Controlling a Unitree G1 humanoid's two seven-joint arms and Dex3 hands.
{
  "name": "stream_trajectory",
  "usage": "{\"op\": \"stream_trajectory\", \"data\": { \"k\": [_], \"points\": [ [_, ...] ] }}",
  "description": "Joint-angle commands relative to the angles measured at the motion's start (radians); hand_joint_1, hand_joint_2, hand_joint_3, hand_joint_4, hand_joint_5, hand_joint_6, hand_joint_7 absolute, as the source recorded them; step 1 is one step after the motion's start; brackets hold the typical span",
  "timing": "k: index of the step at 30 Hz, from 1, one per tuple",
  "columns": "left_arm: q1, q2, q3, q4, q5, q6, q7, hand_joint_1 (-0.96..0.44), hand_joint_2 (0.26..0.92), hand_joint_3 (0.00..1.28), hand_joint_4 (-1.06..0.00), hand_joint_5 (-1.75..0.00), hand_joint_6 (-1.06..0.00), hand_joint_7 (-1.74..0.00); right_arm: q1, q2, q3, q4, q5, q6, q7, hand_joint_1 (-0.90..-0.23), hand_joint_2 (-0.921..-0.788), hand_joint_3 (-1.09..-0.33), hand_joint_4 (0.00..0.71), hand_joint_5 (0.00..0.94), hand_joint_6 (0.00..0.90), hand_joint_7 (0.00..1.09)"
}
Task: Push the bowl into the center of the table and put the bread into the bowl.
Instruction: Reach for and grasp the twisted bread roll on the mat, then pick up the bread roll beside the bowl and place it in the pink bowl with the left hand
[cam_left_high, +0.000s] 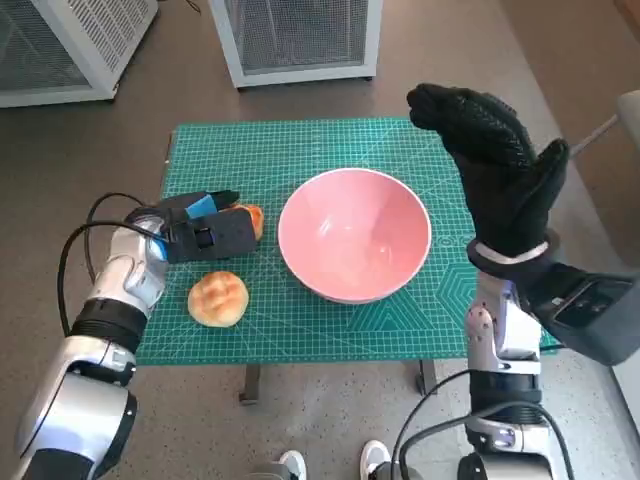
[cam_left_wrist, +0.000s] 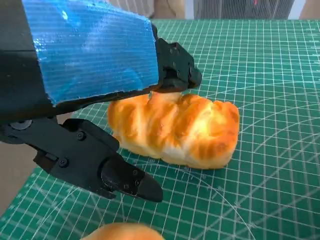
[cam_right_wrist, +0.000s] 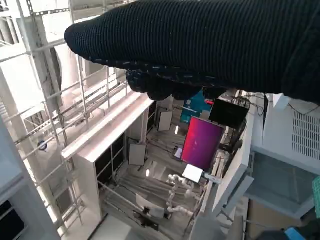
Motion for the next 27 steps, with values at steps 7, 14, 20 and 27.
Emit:
{"op": "stream_trajectory", "data": {
  "k": [7,14,20,27],
  "points": [
    [-0.025,0.019,-0.016,0.024,0.018,-0.093,0.058,-0.01,0.916,0.1,-0.64,-1.07,-0.62,-1.0,0.031,0.0,0.0,-0.006,0.01,0.007,-0.011,-0.419,-0.884,-0.524,0.558,0.079,0.273,0.82],
    [-0.024,0.039,0.003,-0.021,0.008,-0.102,0.066,0.0,0.92,0.09,-0.63,-1.21,-0.63,-1.16,0.035,0.008,0.006,-0.013,0.006,0.008,-0.018,-0.415,-0.895,-0.504,0.564,0.08,0.278,0.81],
    [-0.01,0.056,0.022,-0.078,0.0,-0.105,0.077,0.0,0.92,0.09,-0.64,-1.18,-0.63,-1.2,0.036,0.013,0.011,-0.011,0.003,0.005,-0.02,-0.411,-0.894,-0.509,0.568,0.082,0.274,0.82],
    [0.026,0.092,0.076,-0.228,-0.03,-0.104,0.072,0.0,0.921,0.08,-0.67,-1.17,-0.62,-1.2,0.043,0.016,0.014,-0.014,0.011,0.006,-0.015,-0.411,-0.882,-0.521,0.572,0.087,0.268,0.83]
  ]
}}
